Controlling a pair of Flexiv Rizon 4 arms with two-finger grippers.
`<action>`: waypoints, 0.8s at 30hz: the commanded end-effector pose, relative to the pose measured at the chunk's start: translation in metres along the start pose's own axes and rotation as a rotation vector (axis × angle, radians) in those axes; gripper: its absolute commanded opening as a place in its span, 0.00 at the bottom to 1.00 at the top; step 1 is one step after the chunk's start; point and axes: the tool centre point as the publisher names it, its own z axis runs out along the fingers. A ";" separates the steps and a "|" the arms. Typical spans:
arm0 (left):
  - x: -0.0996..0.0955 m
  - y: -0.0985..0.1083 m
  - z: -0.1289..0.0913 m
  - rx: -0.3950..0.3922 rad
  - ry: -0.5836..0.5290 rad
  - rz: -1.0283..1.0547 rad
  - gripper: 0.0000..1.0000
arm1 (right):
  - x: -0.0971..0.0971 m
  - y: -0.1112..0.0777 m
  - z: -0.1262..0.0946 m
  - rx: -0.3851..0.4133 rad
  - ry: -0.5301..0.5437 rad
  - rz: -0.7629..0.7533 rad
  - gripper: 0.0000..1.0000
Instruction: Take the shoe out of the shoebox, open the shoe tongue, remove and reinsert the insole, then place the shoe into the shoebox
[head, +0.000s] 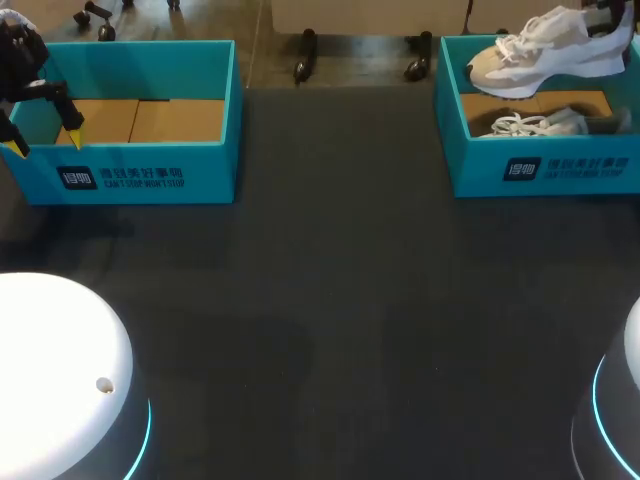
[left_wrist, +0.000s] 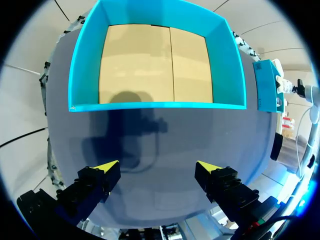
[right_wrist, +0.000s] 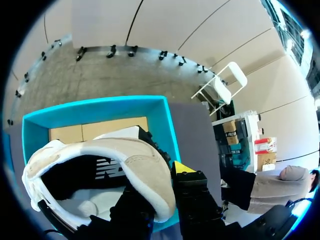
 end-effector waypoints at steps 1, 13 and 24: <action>0.000 0.000 -0.001 -0.002 -0.002 0.000 1.00 | -0.003 -0.003 0.005 -0.004 0.007 0.004 0.00; 0.000 0.000 -0.001 -0.002 -0.002 0.000 1.00 | -0.001 0.014 0.009 -0.021 0.005 0.019 0.00; 0.000 0.000 -0.001 -0.002 -0.002 0.000 1.00 | 0.004 0.019 0.016 -0.006 -0.047 0.065 0.00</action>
